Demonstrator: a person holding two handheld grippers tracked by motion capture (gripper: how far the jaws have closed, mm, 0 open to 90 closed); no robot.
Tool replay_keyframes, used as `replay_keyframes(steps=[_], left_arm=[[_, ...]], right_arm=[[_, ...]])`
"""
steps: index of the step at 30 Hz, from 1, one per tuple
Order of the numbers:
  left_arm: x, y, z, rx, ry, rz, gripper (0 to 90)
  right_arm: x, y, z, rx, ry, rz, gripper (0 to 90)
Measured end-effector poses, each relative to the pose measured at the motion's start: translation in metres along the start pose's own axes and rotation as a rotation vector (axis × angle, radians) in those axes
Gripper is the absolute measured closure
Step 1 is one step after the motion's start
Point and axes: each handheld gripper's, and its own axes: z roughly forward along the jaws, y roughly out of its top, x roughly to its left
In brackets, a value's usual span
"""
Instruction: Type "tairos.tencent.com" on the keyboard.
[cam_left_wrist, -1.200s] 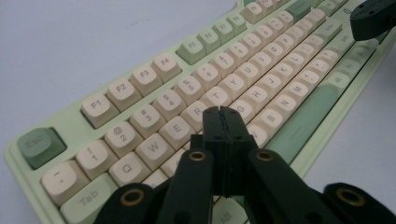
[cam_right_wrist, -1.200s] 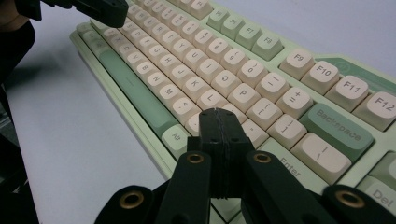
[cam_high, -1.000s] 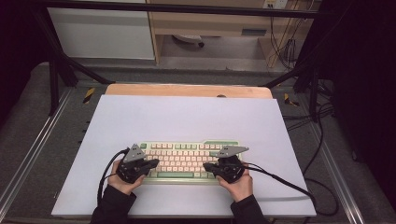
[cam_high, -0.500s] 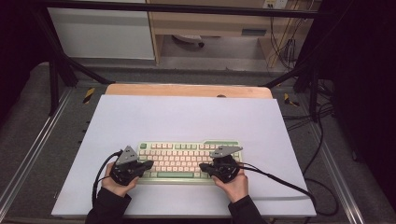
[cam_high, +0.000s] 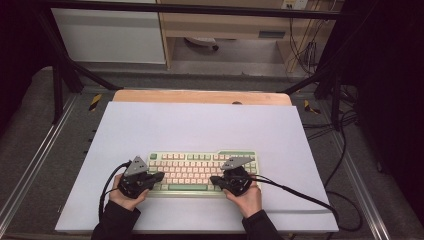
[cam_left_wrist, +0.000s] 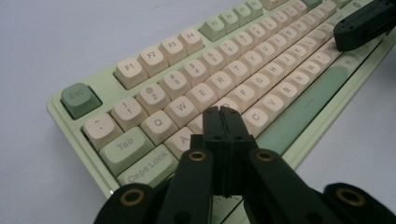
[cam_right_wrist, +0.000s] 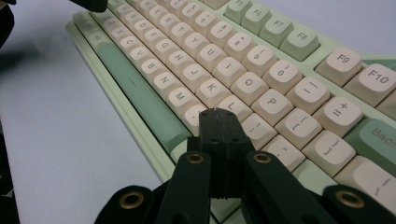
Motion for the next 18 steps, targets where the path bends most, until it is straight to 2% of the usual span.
replay_keyframes(steps=[9, 18], left_arm=[[0.000, 0.000, 0.000, -0.002, 0.000, 0.002, 90.0], [-0.001, 0.002, 0.001, -0.006, -0.003, 0.005, 90.0]], right_arm=[[0.001, -0.002, 0.002, 0.012, 0.002, -0.010, 90.0], [-0.001, 0.001, -0.008, 0.000, -0.020, -0.023, 90.0]])
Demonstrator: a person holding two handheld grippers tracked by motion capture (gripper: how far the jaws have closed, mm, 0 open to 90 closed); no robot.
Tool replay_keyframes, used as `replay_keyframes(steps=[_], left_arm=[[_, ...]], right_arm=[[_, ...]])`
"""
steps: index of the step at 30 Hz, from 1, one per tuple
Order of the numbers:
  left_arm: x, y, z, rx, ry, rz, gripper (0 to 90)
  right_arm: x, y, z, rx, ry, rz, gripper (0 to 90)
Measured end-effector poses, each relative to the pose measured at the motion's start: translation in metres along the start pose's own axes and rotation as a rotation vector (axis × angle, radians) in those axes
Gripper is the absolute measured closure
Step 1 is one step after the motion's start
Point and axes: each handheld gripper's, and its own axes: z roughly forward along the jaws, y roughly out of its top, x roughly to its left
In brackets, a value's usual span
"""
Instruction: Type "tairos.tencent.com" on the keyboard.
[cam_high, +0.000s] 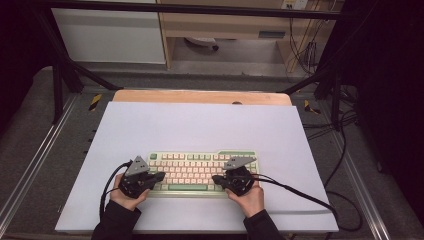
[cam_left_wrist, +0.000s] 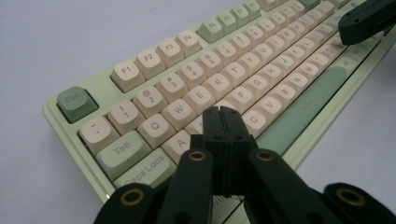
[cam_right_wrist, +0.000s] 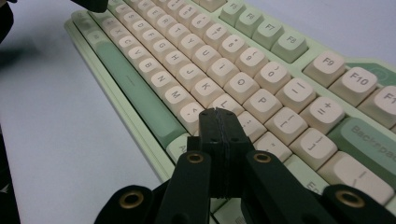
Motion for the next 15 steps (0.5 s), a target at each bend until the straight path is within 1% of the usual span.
replay_keyframes(steps=[2, 5, 6, 11, 15], left_arm=[[-0.001, 0.001, 0.000, 0.000, -0.002, 0.004, 90.0], [-0.003, 0.002, 0.001, 0.001, -0.005, 0.008, 90.0], [-0.003, 0.002, 0.002, 0.002, -0.007, 0.010, 90.0], [-0.007, 0.004, 0.005, 0.005, -0.012, 0.018, 90.0], [-0.011, 0.005, 0.008, 0.011, -0.016, 0.027, 90.0]], right_arm=[[0.000, 0.000, -0.003, -0.002, 0.002, 0.005, 90.0], [-0.002, 0.001, -0.007, -0.012, -0.003, -0.001, 90.0], [-0.002, 0.001, -0.008, -0.015, -0.002, 0.007, 90.0], [-0.006, -0.002, -0.011, -0.019, -0.009, 0.017, 90.0], [-0.006, -0.001, -0.012, -0.021, -0.004, 0.015, 90.0]])
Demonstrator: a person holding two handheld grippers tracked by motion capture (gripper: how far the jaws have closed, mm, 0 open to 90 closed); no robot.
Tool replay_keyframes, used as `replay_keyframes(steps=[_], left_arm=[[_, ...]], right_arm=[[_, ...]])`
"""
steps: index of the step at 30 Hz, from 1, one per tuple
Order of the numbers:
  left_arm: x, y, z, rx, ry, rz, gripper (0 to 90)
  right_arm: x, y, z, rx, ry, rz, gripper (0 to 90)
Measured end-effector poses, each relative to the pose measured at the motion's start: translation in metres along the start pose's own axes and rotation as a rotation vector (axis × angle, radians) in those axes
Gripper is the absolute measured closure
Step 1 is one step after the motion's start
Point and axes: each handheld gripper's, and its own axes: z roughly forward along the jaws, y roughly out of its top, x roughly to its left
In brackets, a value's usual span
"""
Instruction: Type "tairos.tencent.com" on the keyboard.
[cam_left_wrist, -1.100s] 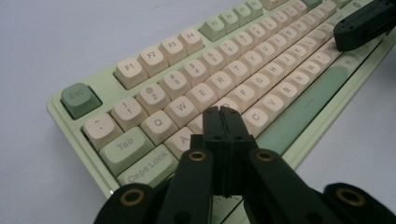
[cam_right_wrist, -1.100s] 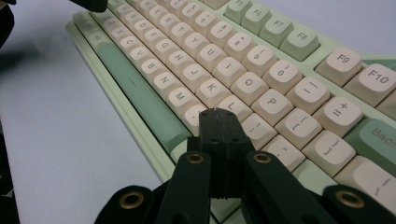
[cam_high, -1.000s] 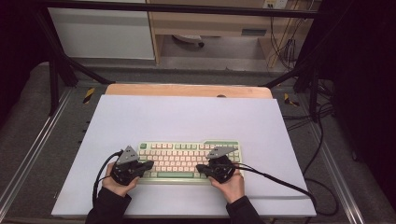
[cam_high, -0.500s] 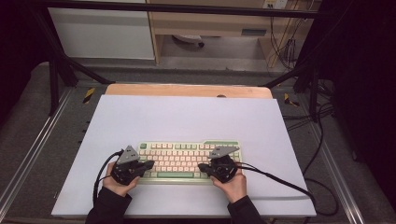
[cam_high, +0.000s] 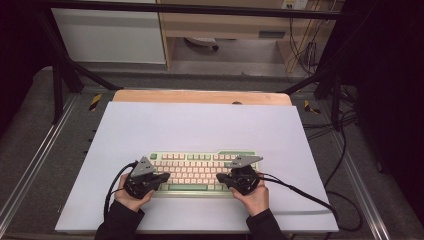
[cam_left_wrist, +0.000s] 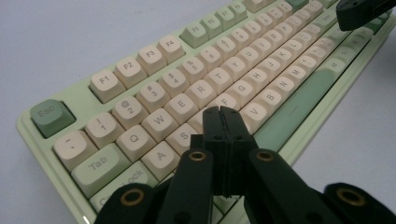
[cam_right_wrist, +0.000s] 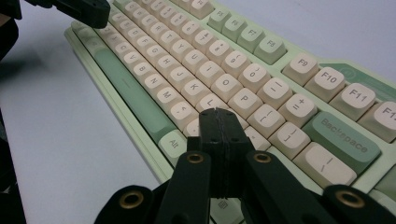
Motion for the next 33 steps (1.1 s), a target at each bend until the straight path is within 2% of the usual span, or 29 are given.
replay_keyframes(steps=[17, 33], left_arm=[[-0.012, 0.006, 0.016, 0.022, -0.026, 0.022, 90.0], [-0.012, 0.003, 0.020, 0.032, -0.026, 0.025, 89.9]], right_arm=[[0.001, 0.000, -0.002, -0.005, 0.003, -0.003, 90.0], [0.000, 0.000, -0.002, -0.006, 0.007, 0.000, 90.0]])
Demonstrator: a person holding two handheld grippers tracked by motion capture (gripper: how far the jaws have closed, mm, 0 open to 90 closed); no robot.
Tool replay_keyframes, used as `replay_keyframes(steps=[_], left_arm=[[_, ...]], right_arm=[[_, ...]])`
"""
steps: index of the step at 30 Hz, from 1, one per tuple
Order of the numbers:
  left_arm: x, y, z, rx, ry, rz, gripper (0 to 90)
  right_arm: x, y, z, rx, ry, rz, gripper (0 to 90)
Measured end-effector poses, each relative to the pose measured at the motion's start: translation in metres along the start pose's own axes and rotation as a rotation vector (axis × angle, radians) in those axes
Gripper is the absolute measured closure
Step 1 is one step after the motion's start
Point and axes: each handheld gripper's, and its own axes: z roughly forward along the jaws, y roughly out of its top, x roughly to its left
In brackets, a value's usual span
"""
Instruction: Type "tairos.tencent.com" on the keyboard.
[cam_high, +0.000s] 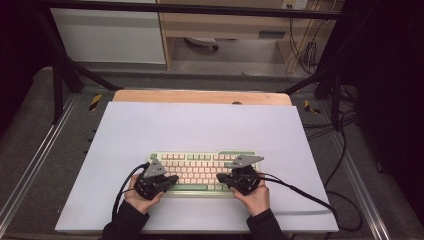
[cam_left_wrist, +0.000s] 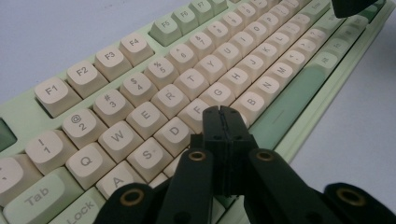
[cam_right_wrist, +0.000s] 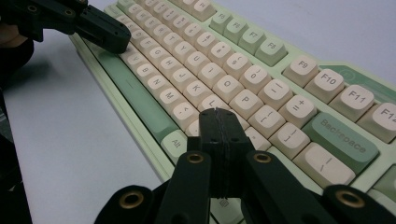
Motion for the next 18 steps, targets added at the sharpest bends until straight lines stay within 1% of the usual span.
replay_keyframes(steps=[1, 8, 11, 18], left_arm=[[0.000, -0.001, 0.001, 0.006, -0.002, 0.000, 90.0], [-0.001, -0.001, -0.001, 0.004, -0.004, 0.009, 89.9], [-0.001, 0.000, -0.005, -0.005, -0.004, 0.012, 89.9], [0.005, -0.002, -0.017, -0.030, 0.011, -0.005, 89.9]], right_arm=[[0.000, 0.000, 0.000, 0.000, 0.000, 0.002, 90.0], [0.000, 0.000, -0.001, -0.004, -0.004, 0.001, 90.0], [0.001, 0.000, -0.001, -0.003, -0.004, 0.002, 90.0], [0.000, 0.001, -0.001, -0.004, -0.005, 0.003, 90.0]])
